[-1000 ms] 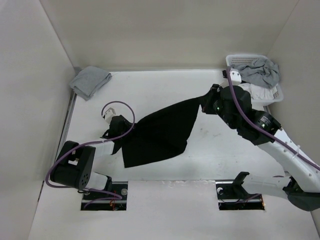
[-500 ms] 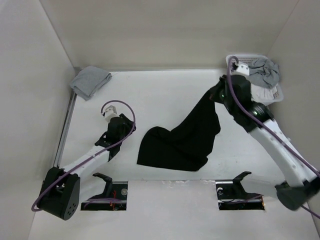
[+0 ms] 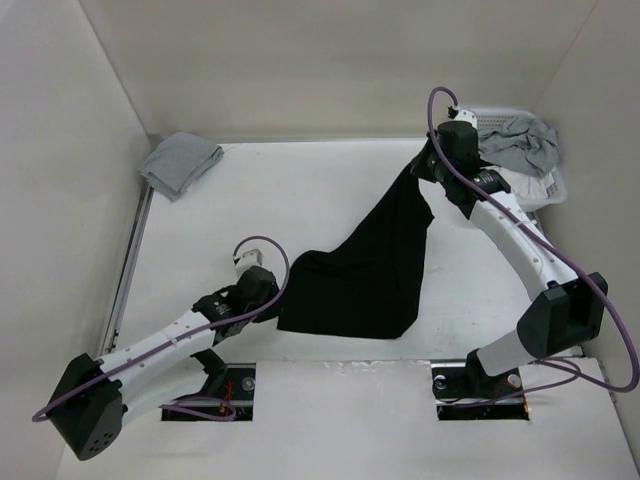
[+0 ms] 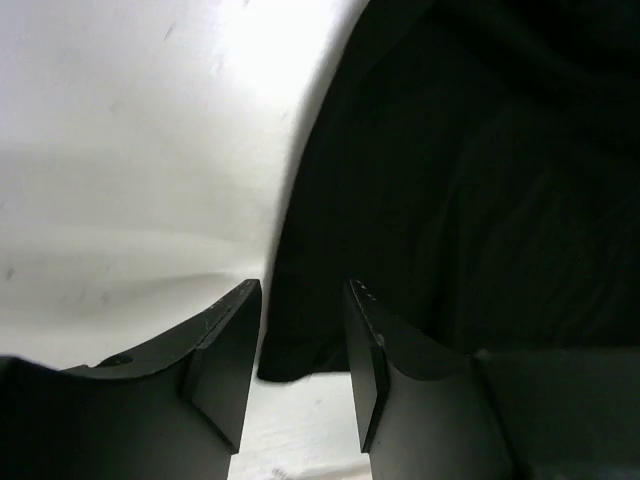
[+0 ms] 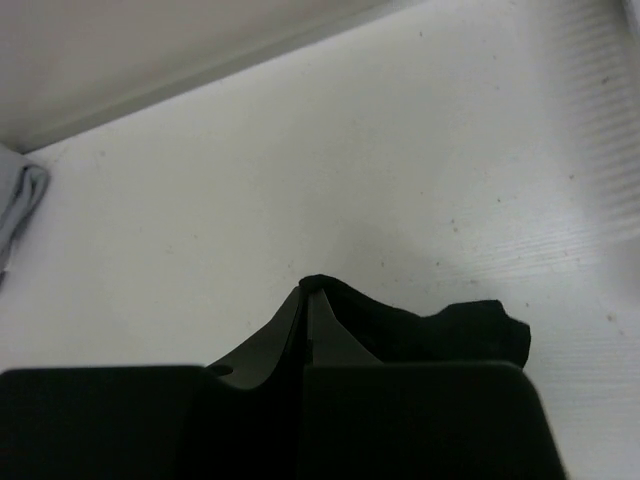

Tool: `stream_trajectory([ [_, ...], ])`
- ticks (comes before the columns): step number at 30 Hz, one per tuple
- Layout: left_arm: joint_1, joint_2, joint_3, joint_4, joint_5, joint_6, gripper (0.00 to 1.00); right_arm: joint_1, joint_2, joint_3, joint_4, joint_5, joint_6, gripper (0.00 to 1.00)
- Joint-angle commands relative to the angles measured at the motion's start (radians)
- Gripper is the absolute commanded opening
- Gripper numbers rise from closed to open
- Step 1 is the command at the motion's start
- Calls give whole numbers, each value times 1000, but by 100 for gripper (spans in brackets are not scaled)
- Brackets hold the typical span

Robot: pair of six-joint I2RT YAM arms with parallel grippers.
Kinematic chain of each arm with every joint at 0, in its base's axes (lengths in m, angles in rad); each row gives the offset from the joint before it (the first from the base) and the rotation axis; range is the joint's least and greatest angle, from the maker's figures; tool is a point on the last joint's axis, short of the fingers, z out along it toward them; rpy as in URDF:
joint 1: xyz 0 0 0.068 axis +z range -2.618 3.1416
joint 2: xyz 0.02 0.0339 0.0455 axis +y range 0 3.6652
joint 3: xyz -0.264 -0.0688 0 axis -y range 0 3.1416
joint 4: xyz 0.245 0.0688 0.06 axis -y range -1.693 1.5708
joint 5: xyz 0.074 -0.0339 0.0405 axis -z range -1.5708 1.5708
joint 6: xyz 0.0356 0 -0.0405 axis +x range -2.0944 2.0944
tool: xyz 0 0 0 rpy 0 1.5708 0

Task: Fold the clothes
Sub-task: Flatten the tank top out

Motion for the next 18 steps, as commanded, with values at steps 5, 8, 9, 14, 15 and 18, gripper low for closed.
stream_trajectory([
  [5,-103,-21,29,-209,-51,-120,37,-25,-51,42,109,-52,14,0],
  [8,-163,8,39,-234,-58,-156,36,-28,-62,39,112,-64,17,0],
  [9,-184,19,39,-237,-71,-173,36,-28,-65,39,114,-65,17,0],
  [14,-246,93,10,-168,-88,-240,36,-28,-85,30,121,-72,19,0],
  [15,-252,102,6,-145,-83,-246,35,-28,-90,26,121,-72,20,0],
  [18,-269,120,-2,-118,-75,-265,22,-26,-96,20,121,-72,20,0],
])
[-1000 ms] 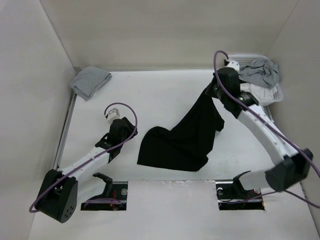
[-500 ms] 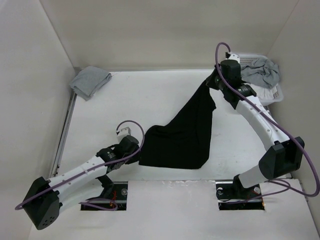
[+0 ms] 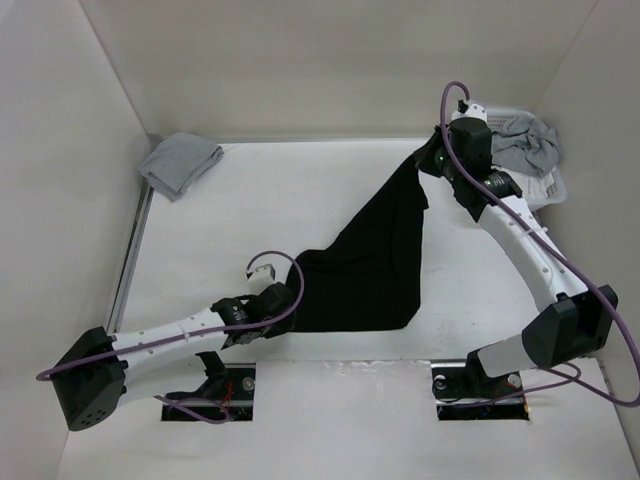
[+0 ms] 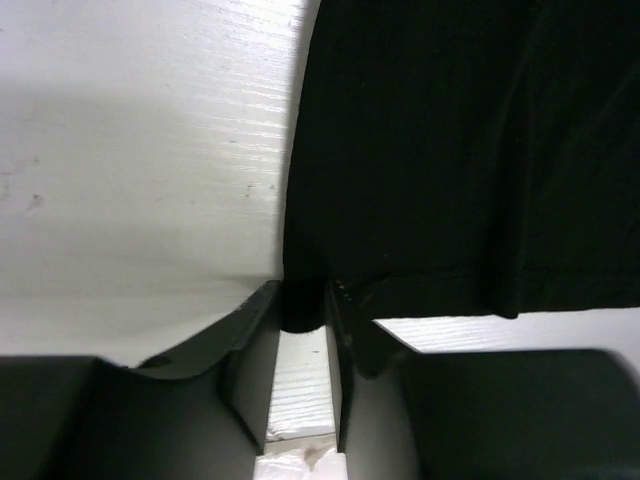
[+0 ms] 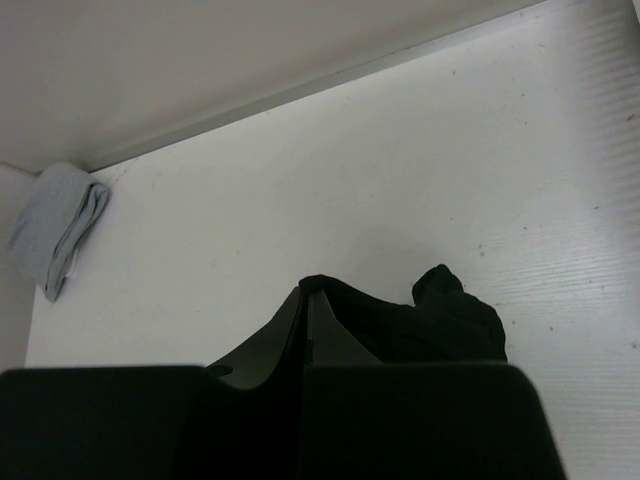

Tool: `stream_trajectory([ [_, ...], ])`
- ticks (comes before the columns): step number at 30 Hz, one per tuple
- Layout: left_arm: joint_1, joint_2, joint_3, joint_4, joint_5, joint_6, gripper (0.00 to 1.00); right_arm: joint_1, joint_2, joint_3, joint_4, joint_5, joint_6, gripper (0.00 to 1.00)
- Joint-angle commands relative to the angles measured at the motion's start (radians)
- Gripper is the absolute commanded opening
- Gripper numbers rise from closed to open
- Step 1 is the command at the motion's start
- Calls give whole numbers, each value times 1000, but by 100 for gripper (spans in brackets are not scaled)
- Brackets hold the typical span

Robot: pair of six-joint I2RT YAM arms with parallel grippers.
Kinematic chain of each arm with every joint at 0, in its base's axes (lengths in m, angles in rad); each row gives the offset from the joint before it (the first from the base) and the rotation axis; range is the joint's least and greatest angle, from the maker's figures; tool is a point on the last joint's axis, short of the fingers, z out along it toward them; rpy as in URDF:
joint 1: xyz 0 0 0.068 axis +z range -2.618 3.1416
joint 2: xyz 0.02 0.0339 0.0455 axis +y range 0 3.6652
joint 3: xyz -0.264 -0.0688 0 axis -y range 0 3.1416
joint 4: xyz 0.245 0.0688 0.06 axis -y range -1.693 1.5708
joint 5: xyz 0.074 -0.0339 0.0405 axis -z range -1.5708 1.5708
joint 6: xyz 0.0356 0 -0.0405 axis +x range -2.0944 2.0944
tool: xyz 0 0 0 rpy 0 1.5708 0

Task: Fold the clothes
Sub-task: Flatten the tank top out

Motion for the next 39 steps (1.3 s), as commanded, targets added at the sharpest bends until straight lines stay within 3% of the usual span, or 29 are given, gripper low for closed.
stream_trajectory([
  [1,-19,25,-21,4,14,-51,16,-5,-45,13,77,-11,7,0],
  [6,31,-112,32,-24,5,-12,0,-1,-72,-4,63,-3,2,0],
  [11,195,-368,205,-27,-67,177,0,122,-300,-42,-38,58,-30,0],
  [19,474,-531,468,-44,-11,396,0,585,-552,174,-228,410,-91,0],
  [23,522,-564,555,-70,-4,438,1,873,-569,254,-181,643,-208,0],
  [25,522,-579,572,-76,-18,444,1,935,-562,258,-107,716,-303,0],
  [27,522,-585,566,-79,-31,441,1,888,-545,240,-44,725,-355,0],
  [30,522,-579,519,-81,-24,421,1,671,-499,181,-15,628,-331,0],
  [35,528,-568,376,-74,-18,355,1,212,-360,-63,103,150,-89,0],
  [37,537,-552,316,-61,-18,341,2,90,-234,-140,239,-9,-29,0],
  [39,550,-527,255,-35,-6,320,2,14,-32,-102,304,-119,10,0],
])
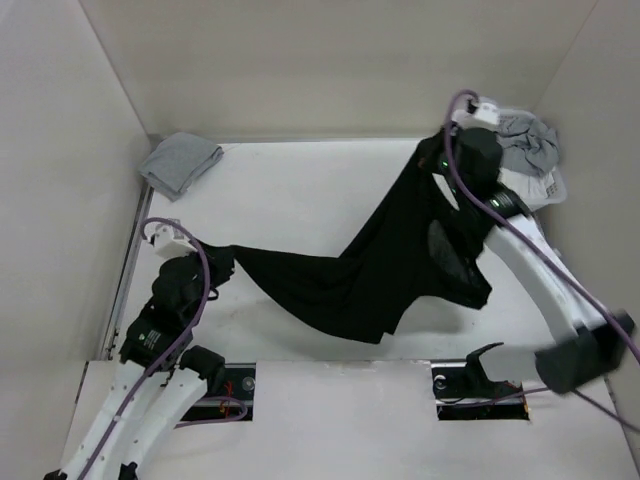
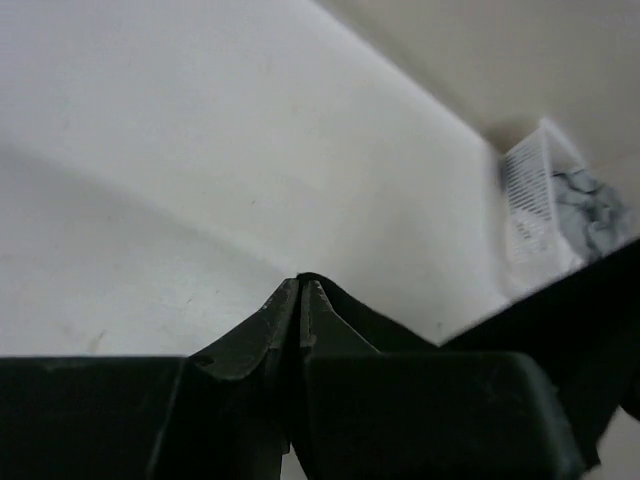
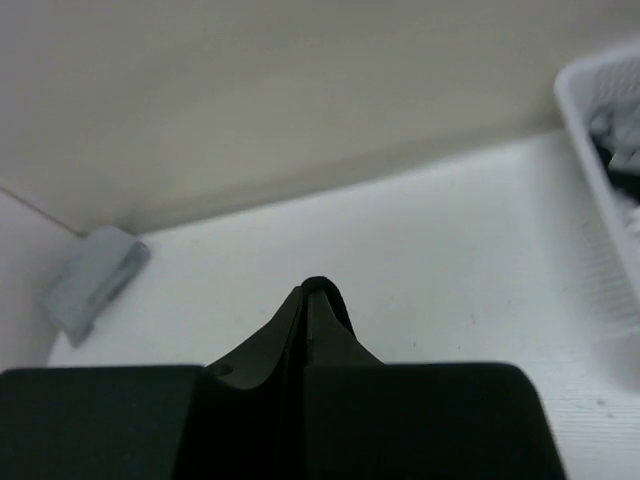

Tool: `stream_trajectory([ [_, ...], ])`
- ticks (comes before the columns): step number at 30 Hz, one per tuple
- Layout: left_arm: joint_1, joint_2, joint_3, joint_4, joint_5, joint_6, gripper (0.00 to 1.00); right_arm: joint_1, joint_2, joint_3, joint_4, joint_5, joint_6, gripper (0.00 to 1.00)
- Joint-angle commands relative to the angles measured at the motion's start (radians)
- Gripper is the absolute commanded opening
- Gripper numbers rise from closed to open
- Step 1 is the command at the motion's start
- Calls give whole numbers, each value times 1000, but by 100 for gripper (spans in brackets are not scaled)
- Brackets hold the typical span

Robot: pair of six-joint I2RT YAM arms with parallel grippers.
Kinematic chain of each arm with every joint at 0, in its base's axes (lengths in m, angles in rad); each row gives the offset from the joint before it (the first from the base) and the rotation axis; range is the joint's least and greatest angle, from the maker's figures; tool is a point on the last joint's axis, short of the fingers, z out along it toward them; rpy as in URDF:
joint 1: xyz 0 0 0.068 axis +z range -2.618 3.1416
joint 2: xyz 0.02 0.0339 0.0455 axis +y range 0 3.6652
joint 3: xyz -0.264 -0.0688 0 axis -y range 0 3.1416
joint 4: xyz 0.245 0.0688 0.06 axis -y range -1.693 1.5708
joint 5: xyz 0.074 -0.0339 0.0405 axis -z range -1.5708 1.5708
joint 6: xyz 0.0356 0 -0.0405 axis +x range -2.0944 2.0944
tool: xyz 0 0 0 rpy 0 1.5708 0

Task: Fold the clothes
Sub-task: Flatten the tank top out

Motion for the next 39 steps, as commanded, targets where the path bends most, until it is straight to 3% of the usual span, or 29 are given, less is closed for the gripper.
stream_trajectory([
  [1,25,48,-92,58,21,-45,2,-110,303,62,166,-319,128,0],
  [3,45,78,-141,98,35,-62,2,-141,528,278,94,-367,145,0],
  [5,66,112,-189,141,54,-74,2,-147,694,508,-33,-352,151,10],
  [8,97,126,-235,169,81,-84,2,-134,712,596,-121,-312,125,27],
  [9,103,121,-249,171,89,-87,2,-99,648,519,-103,-301,102,33],
  [11,115,108,-267,166,95,-82,3,-42,495,296,-48,-284,91,34],
  [16,149,83,-324,174,144,-78,4,150,166,-277,149,-236,162,4],
  [20,177,75,-348,195,198,-61,4,258,48,-535,222,-192,220,3],
  [25,161,49,-368,218,202,-59,5,268,32,-691,308,-195,286,32],
  [27,154,45,-370,223,202,-59,5,265,52,-726,354,-209,301,39],
  [39,143,74,-379,255,210,-56,5,204,296,-771,587,-299,390,42],
])
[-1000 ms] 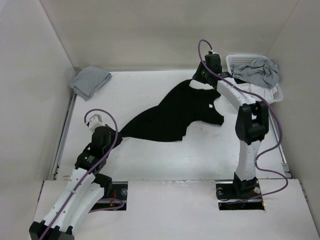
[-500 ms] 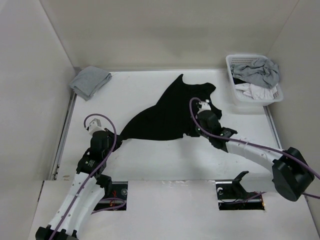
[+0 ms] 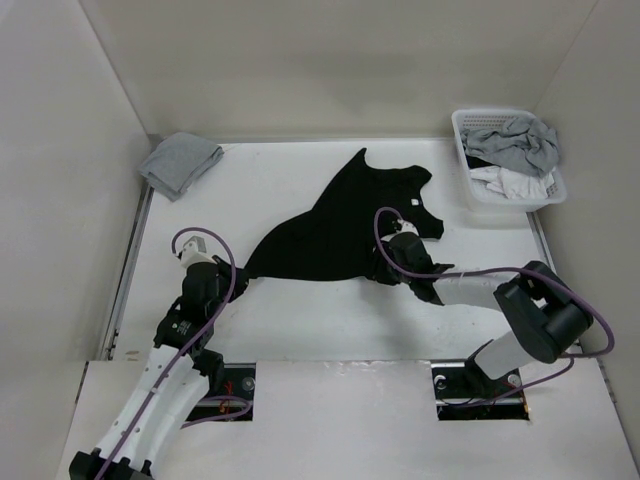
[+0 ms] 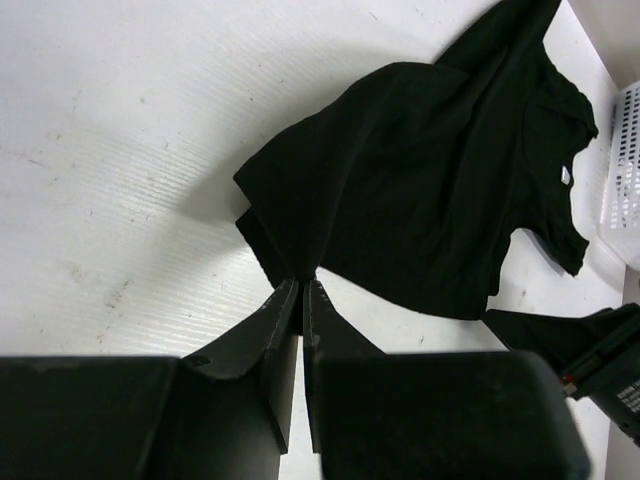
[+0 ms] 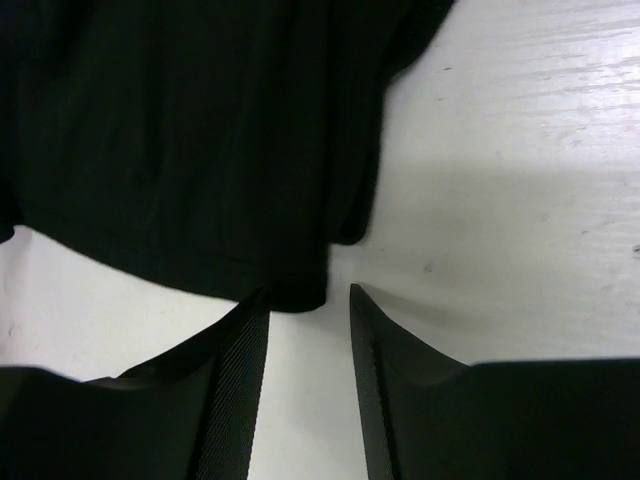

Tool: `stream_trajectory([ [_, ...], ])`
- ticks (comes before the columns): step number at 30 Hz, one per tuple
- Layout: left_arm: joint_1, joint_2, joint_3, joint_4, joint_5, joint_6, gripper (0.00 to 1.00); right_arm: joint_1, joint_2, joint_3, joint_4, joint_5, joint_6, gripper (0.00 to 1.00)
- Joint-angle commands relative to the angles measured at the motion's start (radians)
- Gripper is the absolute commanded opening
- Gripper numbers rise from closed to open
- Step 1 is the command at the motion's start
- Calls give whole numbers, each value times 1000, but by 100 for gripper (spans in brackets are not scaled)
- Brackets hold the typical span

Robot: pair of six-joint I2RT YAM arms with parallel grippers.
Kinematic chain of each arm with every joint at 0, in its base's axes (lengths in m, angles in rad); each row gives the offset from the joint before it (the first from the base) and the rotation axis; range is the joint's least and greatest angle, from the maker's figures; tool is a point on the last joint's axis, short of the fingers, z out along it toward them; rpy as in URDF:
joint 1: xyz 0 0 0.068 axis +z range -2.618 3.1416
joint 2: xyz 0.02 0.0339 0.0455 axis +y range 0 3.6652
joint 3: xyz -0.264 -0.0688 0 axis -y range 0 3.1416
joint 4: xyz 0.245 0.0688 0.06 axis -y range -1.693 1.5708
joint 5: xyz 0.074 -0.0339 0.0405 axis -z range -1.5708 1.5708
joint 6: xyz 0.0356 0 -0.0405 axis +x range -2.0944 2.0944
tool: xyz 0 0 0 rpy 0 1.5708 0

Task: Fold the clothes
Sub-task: Flatten the tank top out

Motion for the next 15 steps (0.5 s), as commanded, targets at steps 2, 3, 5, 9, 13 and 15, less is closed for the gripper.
stream_trajectory([
  [2,-3,1,-4,57,11,10,5,-27,40,-10,137,-6,49,40],
  [3,-1,2,-3,57,11,10,5,-30,49,-10,140,-5,52,37],
  [5,-1,5,-3,63,11,9,5,-35,63,-10,156,-10,60,29],
  [9,-1,11,7,69,11,6,5,-35,94,16,161,-47,62,14],
  [13,8,13,46,69,10,7,5,-55,16,1,126,-71,68,0],
  [15,9,13,72,75,5,6,5,-64,-119,-16,25,-52,59,0],
])
